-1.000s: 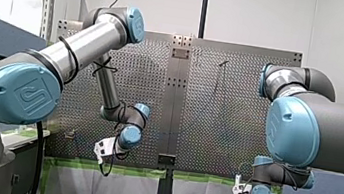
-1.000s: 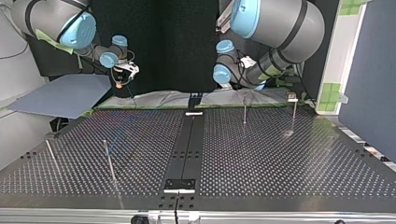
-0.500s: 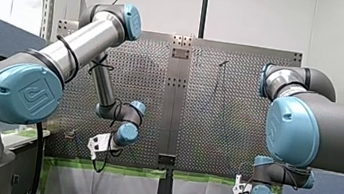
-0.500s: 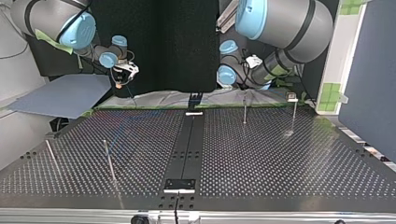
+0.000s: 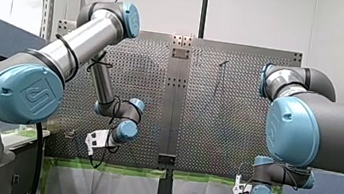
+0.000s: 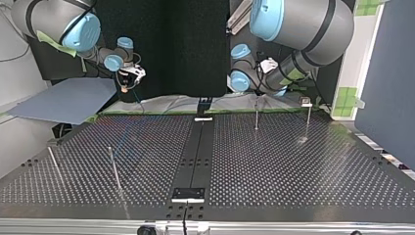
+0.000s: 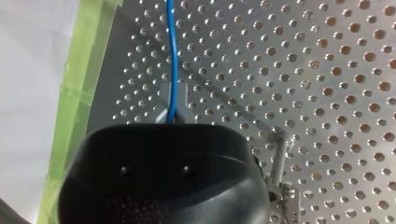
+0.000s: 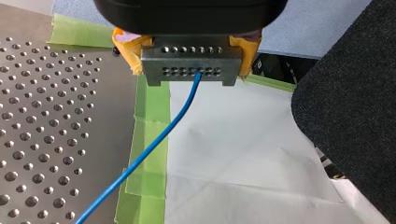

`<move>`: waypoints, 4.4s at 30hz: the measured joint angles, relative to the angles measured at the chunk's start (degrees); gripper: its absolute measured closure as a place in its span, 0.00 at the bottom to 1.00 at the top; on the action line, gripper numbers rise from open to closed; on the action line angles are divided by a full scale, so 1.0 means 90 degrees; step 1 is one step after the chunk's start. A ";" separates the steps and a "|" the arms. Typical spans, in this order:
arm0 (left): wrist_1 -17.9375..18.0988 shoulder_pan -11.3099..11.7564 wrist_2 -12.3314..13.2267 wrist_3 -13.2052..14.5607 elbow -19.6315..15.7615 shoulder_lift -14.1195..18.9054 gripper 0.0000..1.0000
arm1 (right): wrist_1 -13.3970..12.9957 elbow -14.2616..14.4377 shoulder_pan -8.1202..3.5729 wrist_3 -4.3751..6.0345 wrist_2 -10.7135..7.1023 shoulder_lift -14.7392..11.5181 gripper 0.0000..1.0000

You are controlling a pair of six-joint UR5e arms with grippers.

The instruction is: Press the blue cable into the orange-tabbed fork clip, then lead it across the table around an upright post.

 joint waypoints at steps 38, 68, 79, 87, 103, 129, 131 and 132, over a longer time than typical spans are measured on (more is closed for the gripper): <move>0.0815 0.0428 0.0950 0.0752 -0.0594 0.0351 0.91 | 0.0007 0.0000 0.0001 -0.0014 0.0000 -0.0002 1.00; 0.0503 0.0599 0.1056 0.0857 -0.0619 0.0799 0.91 | 0.0015 -0.0002 -0.0001 -0.0028 0.0000 -0.0005 1.00; 0.0704 0.0733 0.1229 0.0770 -0.0940 0.0799 0.91 | 0.0021 0.0000 0.0002 -0.0043 0.0000 -0.0004 1.00; 0.0665 0.0640 0.1553 0.0834 -0.1017 0.0799 0.91 | 0.0030 -0.0001 0.0012 -0.0058 0.0000 -0.0005 1.00; 0.0740 0.0600 0.1631 0.0816 -0.1248 0.0845 0.91 | 0.0052 -0.0003 0.0018 -0.0098 0.0000 -0.0006 1.00; 0.0611 0.0684 0.1671 0.0843 -0.1259 0.1147 0.88 | 0.0060 -0.0004 0.0012 -0.0098 0.0000 -0.0003 1.00; 0.0564 0.0705 0.1664 0.0872 -0.1259 0.1146 0.78 | 0.0060 -0.0004 0.0012 -0.0098 0.0000 -0.0004 1.00; 0.0552 0.0714 0.1668 0.0895 -0.1259 0.1145 0.78 | 0.0060 -0.0004 0.0011 -0.0098 0.0000 -0.0003 1.00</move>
